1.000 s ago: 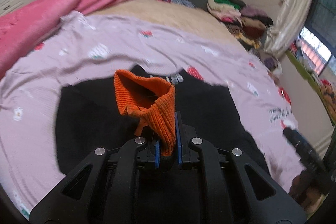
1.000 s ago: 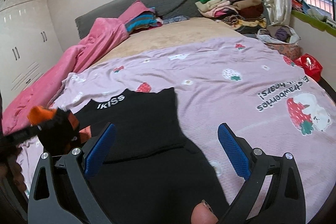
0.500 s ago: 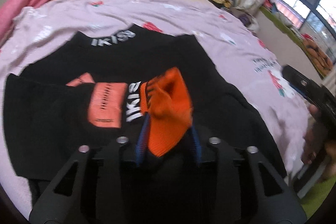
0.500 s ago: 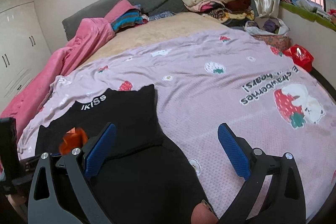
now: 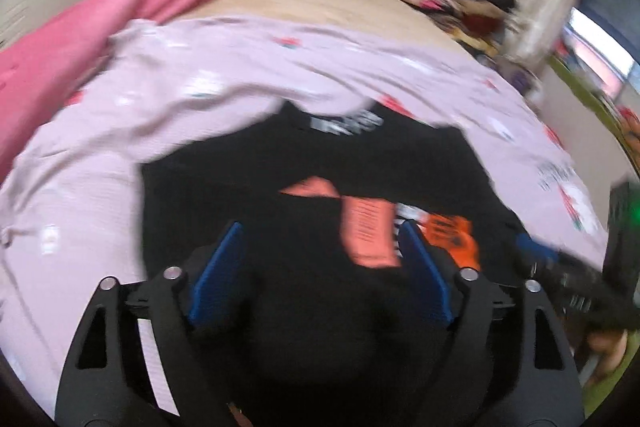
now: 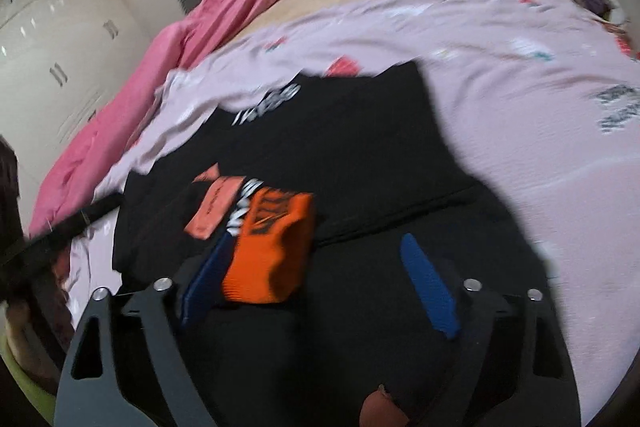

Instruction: Fold small clothes

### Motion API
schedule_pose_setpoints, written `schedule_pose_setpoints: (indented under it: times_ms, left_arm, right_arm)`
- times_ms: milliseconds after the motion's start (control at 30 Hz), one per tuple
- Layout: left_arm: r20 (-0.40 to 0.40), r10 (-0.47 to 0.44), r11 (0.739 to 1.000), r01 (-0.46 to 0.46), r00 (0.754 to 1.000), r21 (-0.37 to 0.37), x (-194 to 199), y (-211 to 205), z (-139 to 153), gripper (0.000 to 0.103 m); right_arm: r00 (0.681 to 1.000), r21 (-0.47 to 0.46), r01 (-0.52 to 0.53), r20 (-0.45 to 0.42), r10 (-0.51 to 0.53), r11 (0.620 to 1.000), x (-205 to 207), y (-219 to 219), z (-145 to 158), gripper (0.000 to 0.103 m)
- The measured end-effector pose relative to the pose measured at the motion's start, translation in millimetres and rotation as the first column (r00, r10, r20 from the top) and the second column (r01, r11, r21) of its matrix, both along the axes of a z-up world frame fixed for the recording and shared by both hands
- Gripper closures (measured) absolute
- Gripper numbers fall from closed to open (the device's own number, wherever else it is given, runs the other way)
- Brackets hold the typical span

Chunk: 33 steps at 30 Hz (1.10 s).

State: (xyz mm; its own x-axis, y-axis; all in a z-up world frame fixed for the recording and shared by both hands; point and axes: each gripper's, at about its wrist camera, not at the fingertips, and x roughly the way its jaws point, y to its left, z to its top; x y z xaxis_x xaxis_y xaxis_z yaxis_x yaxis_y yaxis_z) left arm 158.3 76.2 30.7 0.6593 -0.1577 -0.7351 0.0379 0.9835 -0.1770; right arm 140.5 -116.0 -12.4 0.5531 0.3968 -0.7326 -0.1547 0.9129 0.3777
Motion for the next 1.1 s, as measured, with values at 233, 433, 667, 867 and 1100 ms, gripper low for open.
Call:
schedule_pose_setpoints:
  times_ms: [233, 433, 667, 867, 1100]
  left_arm:
    - [0.065, 0.184, 0.983, -0.183, 0.981, -0.030, -11, 82, 10, 0.027]
    - [0.062, 0.284, 0.956, -0.277, 0.957, -0.095, -16, 129, 10, 0.027]
    - [0.061, 0.280, 0.954, -0.271, 0.958, -0.125, -15, 128, 9, 0.027]
    - [0.058, 0.219, 0.972, -0.213, 0.974, -0.101, -7, 104, 4, 0.027]
    - [0.032, 0.133, 0.990, -0.131, 0.991, -0.052, 8, 69, -9, 0.027]
  right_arm:
    - [0.999, -0.072, -0.045, -0.026, 0.043, 0.996, 20, 46, -16, 0.087]
    - [0.989, -0.127, -0.099, 0.100, 0.112, 0.987, 13, 57, 14, 0.094]
    - [0.935, -0.202, -0.147, 0.291, 0.202, 0.968, 18, 58, 79, 0.094]
    - [0.930, -0.262, -0.095, 0.321, 0.180, 0.960, 28, 41, 87, 0.094]
    - [0.948, -0.268, -0.063, 0.284, 0.142, 0.961, 30, 25, 67, 0.094]
